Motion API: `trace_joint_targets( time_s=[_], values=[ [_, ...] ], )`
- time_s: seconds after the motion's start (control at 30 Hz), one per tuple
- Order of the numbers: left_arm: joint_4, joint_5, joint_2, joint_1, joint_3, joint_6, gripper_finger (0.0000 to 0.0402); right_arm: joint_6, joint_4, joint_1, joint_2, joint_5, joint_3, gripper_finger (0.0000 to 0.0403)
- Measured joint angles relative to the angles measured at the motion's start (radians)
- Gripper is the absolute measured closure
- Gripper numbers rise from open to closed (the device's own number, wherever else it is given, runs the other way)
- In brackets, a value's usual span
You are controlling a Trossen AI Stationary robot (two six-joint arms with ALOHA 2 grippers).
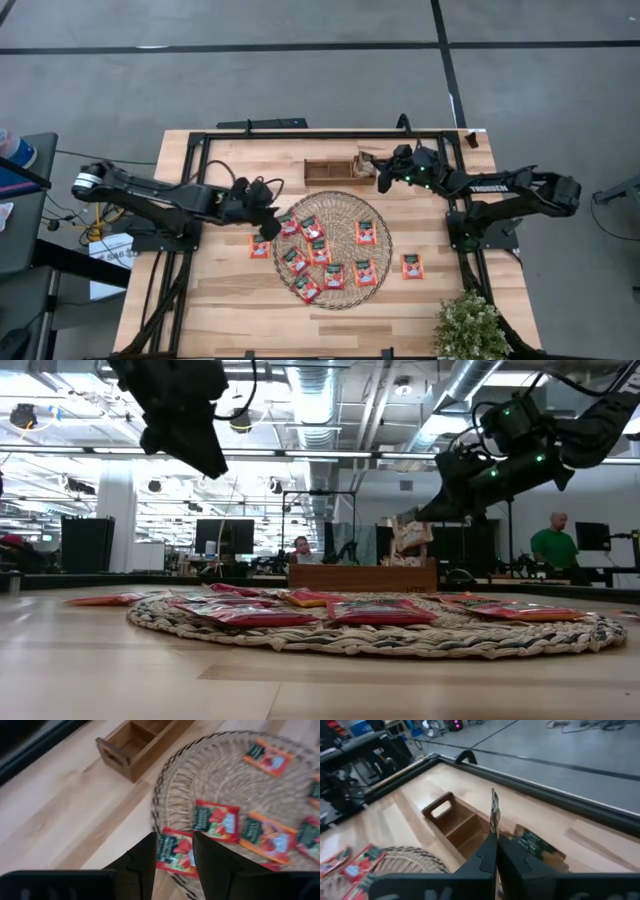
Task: Pick & Place Tea
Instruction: Put the brown tea bag into the right slot of the wooden organizer
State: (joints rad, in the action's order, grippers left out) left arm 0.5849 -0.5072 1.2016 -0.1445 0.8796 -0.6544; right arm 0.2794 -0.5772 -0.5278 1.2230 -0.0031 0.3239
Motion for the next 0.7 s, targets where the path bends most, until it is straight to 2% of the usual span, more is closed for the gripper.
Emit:
trace_joint_targets(
  time_s=[0.17, 0.43, 0.7],
  values=[
    [-0.051, 0.005, -0.055, 0.0, -0.038, -0.017, 0.0285, 0.007, -0.069, 0.0, 0.07, 0.009, -0.003, 0.0403],
    [-0.072, 0.052, -0.065, 0.0, -0.045, -0.018, 0.0285, 0.017, -0.264, 0.009, 0.221, 0.005, -0.002, 0.0403],
    [-0.072, 0.092, -0.064, 0.0, -0.045, -0.021, 0.0285, -0.011, -0.268, 0.009, 0.255, 0.003, -0.002, 0.0403]
  ],
)
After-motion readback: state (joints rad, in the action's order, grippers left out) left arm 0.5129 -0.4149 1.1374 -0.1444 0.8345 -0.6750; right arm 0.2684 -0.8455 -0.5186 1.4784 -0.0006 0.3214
